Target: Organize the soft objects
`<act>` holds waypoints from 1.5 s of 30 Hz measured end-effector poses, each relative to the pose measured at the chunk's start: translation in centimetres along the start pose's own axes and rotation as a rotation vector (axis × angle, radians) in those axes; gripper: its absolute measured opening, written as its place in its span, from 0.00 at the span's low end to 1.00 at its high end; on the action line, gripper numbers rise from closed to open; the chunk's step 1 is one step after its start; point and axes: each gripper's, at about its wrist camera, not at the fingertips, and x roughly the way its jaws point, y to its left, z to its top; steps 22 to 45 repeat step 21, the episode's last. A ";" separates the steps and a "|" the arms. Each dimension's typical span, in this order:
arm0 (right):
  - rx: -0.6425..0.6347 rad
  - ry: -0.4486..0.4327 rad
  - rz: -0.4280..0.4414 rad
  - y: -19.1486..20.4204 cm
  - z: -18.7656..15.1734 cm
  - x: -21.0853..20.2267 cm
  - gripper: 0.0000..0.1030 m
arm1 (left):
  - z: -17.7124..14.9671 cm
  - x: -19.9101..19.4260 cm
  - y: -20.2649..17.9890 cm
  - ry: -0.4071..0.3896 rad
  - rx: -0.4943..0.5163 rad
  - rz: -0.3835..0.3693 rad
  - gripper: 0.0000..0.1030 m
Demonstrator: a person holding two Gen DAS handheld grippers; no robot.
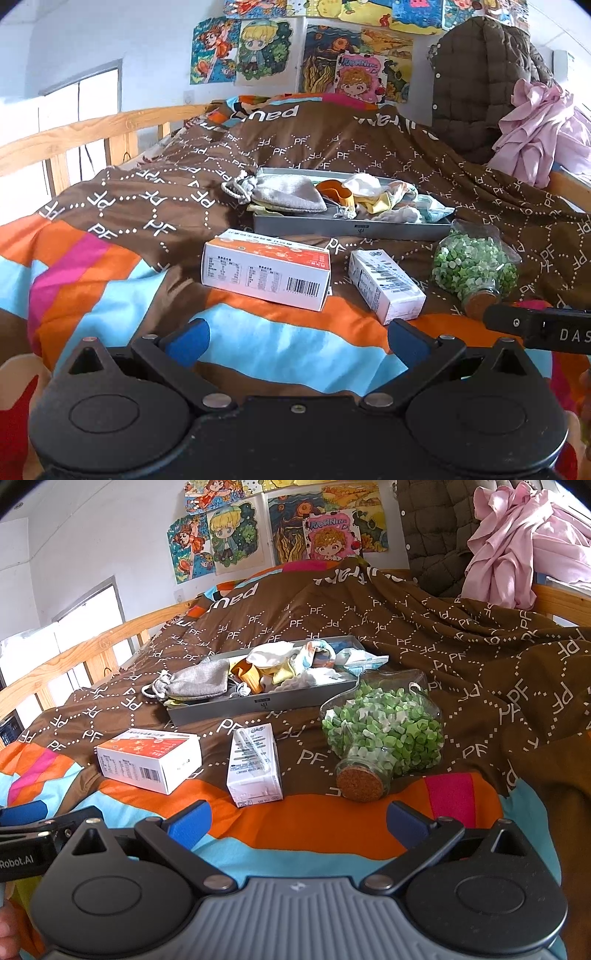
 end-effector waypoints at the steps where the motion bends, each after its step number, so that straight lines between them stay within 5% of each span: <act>1: -0.001 0.000 0.000 0.0 -0.1 0.0 1.00 | 0.0 0.0 0.0 -0.002 0.004 0.001 0.99; 45: -0.001 0.003 0.000 0.0 0.0 0.0 1.00 | -0.1 0.0 0.2 -0.004 0.007 0.002 0.99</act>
